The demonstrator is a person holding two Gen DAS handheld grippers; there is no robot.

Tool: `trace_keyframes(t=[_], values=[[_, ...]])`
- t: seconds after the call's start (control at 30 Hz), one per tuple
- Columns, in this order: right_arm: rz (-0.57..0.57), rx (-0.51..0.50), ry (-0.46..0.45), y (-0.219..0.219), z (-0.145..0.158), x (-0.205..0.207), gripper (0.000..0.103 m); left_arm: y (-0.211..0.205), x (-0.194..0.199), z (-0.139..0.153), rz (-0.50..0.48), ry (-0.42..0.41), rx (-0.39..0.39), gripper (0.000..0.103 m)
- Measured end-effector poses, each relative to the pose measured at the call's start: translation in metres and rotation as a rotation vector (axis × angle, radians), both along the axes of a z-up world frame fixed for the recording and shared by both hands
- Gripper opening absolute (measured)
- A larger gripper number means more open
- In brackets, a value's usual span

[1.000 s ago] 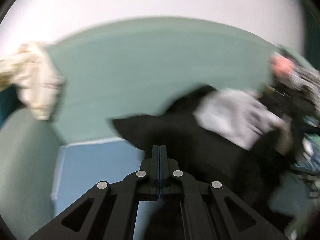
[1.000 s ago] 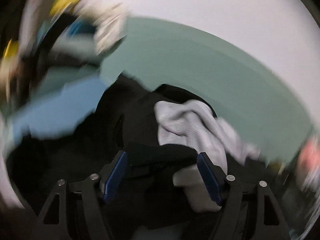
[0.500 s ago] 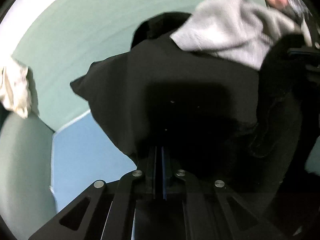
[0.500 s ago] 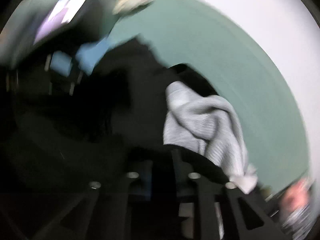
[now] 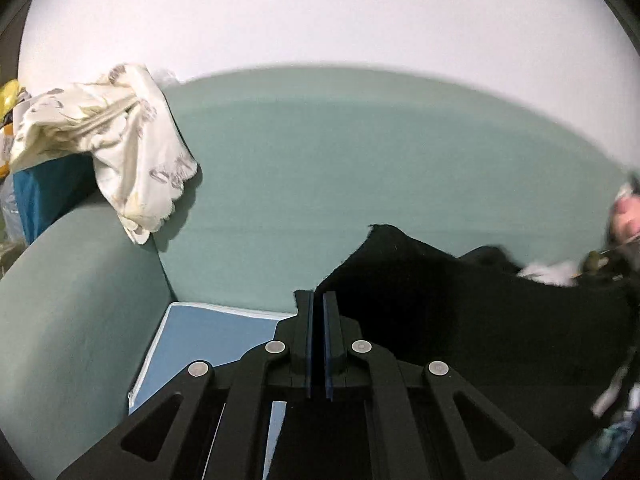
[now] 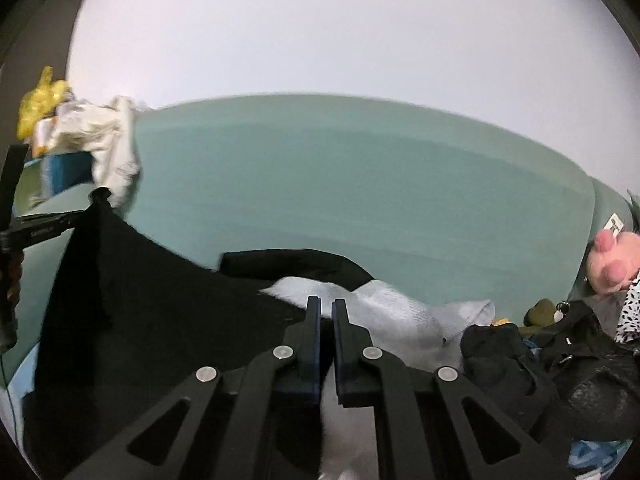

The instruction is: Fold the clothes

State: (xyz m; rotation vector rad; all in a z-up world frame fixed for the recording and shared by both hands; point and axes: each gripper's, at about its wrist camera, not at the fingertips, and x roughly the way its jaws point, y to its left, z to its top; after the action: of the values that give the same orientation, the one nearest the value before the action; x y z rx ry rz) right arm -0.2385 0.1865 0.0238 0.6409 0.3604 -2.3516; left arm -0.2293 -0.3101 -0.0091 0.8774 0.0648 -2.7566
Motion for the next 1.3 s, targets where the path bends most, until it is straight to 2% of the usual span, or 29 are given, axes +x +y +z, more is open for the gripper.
trace_keyframes(t=[0.07, 0.17, 0.2, 0.23, 0.27, 0.3, 0.37, 0.4, 0.43, 0.47, 0.5, 0.53, 0.6, 0.67, 0.7, 0.8, 0.87, 0.9, 0.97, 1.0, 1.03, 1.07, 1.17, 1.27, 1.3], values=[[-0.042, 0.026, -0.033, -0.017, -0.018, -0.021, 0.006, 0.005, -0.027, -0.031, 0.031, -0.045, -0.037, 0.005], [-0.124, 0.05, -0.094, -0.027, -0.047, -0.047, 0.011, 0.003, -0.059, -0.081, 0.126, -0.153, -0.04, 0.009], [-0.158, 0.039, -0.127, -0.024, -0.056, -0.055, 0.032, 0.001, -0.066, -0.096, 0.156, -0.183, -0.034, 0.012], [-0.191, 0.028, -0.16, -0.02, -0.065, -0.062, 0.047, -0.005, -0.065, -0.101, 0.175, -0.183, -0.001, 0.015], [-0.226, -0.039, -0.191, -0.003, -0.063, -0.066, 0.051, -0.016, -0.059, -0.1, 0.185, -0.168, 0.06, 0.025], [-0.261, -0.116, -0.222, 0.017, -0.06, -0.07, 0.059, -0.027, -0.053, -0.099, 0.195, -0.152, 0.118, 0.041], [-0.334, -0.257, -0.246, 0.069, -0.046, -0.066, 0.062, -0.054, -0.027, -0.087, 0.232, -0.101, 0.253, 0.055], [-0.331, -0.314, -0.251, 0.098, -0.039, -0.055, 0.064, -0.079, -0.004, -0.075, 0.253, -0.044, 0.354, 0.063], [-0.323, -0.367, -0.256, 0.127, -0.032, -0.044, 0.068, -0.094, 0.014, -0.069, 0.265, 0.0, 0.415, 0.068], [-0.284, -0.371, -0.254, 0.152, -0.029, -0.024, 0.071, -0.115, 0.044, -0.06, 0.286, 0.06, 0.488, 0.077], [-0.251, -0.32, -0.247, 0.168, -0.032, 0.0, 0.075, -0.13, 0.073, -0.054, 0.301, 0.106, 0.532, 0.079], [-0.219, -0.262, -0.238, 0.182, -0.036, 0.024, 0.075, -0.138, 0.102, -0.052, 0.299, 0.12, 0.539, 0.079], [-0.155, -0.084, -0.249, 0.201, -0.063, 0.088, 0.075, -0.137, 0.163, -0.058, 0.264, 0.061, 0.458, 0.079], [-0.112, 0.03, -0.312, 0.217, -0.098, 0.145, 0.075, -0.116, 0.225, -0.087, 0.211, -0.086, 0.334, 0.079], [-0.099, 0.047, -0.381, 0.226, -0.121, 0.175, 0.075, -0.109, 0.246, -0.103, 0.189, -0.135, 0.309, 0.079], [-0.087, 0.034, -0.55, 0.237, -0.169, 0.218, 0.074, -0.076, 0.316, -0.157, 0.134, -0.276, 0.309, 0.079], [-0.075, 0.07, -0.6, 0.23, -0.188, 0.239, 0.074, -0.061, 0.347, -0.184, 0.145, -0.331, 0.353, 0.079], [-0.059, 0.1, -0.604, 0.223, -0.194, 0.249, 0.074, -0.055, 0.363, -0.194, 0.162, -0.343, 0.377, 0.079], [-0.028, 0.123, -0.612, 0.21, -0.202, 0.262, 0.074, -0.044, 0.384, -0.201, 0.179, -0.326, 0.357, 0.079], [-0.024, 0.142, -0.601, 0.204, -0.204, 0.267, 0.079, -0.038, 0.393, -0.204, 0.184, -0.322, 0.344, 0.079], [-0.028, 0.168, -0.572, 0.198, -0.205, 0.274, 0.085, -0.032, 0.395, -0.204, 0.177, -0.337, 0.313, 0.079], [-0.029, 0.201, -0.541, 0.191, -0.207, 0.28, 0.087, -0.026, 0.398, -0.204, 0.169, -0.352, 0.283, 0.079], [-0.031, 0.276, -0.465, 0.175, -0.21, 0.295, 0.085, -0.009, 0.403, -0.208, 0.131, -0.394, 0.198, 0.079], [-0.043, 0.302, -0.418, 0.167, -0.209, 0.307, 0.062, 0.01, 0.405, -0.213, 0.121, -0.399, 0.078, 0.079], [-0.046, 0.311, -0.404, 0.166, -0.207, 0.309, 0.036, 0.014, 0.405, -0.213, 0.121, -0.389, 0.062, 0.074]])
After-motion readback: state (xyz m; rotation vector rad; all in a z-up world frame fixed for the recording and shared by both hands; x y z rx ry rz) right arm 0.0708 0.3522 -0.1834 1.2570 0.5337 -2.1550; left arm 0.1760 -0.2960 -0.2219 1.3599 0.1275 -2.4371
